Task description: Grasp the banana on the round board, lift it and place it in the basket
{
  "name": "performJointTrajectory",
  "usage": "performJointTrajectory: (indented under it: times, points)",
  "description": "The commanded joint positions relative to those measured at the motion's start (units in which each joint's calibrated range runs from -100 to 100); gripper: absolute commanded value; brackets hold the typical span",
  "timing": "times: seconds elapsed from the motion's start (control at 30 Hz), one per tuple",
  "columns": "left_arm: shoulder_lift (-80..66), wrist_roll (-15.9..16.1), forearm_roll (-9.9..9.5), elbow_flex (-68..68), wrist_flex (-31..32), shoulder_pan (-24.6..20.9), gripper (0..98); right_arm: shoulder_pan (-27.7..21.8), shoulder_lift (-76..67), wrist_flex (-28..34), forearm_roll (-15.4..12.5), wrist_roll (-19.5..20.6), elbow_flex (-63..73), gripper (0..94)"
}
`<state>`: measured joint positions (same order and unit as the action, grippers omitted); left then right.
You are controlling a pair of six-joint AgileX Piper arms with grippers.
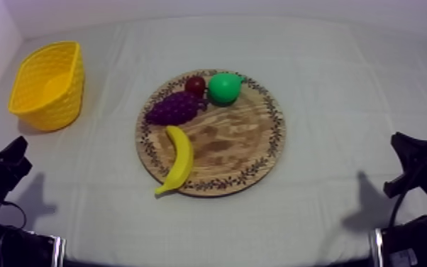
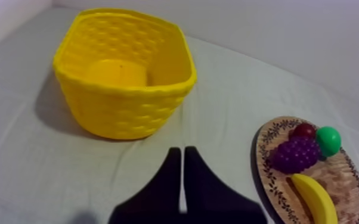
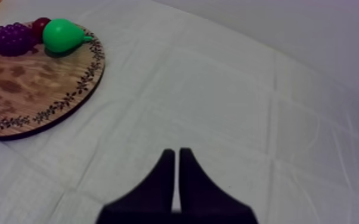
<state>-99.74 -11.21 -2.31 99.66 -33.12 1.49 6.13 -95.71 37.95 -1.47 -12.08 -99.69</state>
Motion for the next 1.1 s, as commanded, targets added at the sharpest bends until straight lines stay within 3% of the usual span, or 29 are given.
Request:
performJointTrajectory:
  times: [0.0, 0.43, 0.63, 0.8, 1.07]
  points:
    - [-0.3, -3.9, 0.43, -1.3, -4.6, 1.2, 0.1, 0.0, 0.0, 0.0, 0.0, 0.0, 0.0, 0.5]
    - [-0.3, -2.8, 0.43, -1.3, -4.5, 1.3, 0.1, 0.0, 0.0, 0.0, 0.0, 0.0, 0.0, 0.5]
    - [1.0, -4.5, 0.25, -3.6, -6.6, 1.2, 0.1, 0.0, 0.0, 0.0, 0.0, 0.0, 0.0, 0.5]
    - [8.1, -6.2, 0.22, -11.8, -10.9, 1.2, 0.1, 0.0, 0.0, 0.0, 0.0, 0.0, 0.0, 0.5]
    - [23.3, -7.4, 1.25, -36.1, -21.2, 5.2, 0.1, 0.0, 0.0, 0.0, 0.0, 0.0, 0.0, 0.5]
